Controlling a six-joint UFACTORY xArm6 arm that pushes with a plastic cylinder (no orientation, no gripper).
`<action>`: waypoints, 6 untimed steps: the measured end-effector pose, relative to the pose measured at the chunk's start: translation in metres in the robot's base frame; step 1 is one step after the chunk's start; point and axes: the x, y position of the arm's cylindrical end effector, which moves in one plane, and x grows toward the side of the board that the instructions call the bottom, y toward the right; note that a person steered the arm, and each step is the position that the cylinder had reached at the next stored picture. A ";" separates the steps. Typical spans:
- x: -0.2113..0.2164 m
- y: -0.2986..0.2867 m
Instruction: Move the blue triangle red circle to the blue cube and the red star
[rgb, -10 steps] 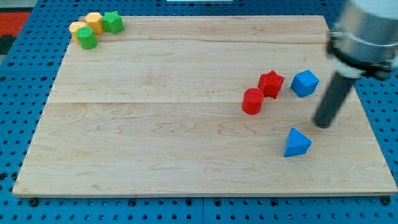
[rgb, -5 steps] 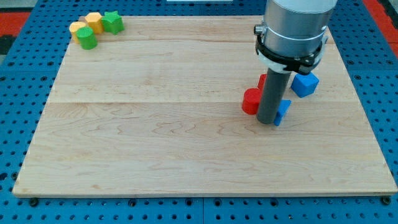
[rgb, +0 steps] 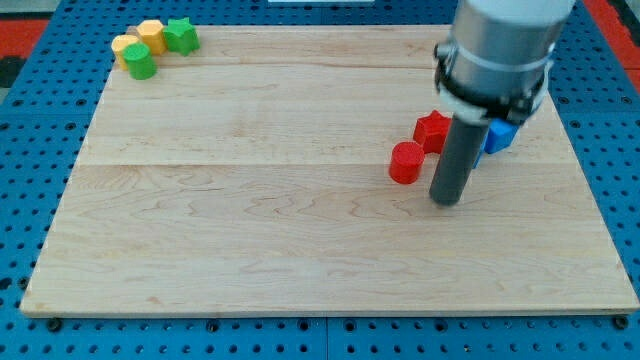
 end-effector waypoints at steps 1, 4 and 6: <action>-0.015 -0.082; -0.074 -0.036; -0.046 -0.004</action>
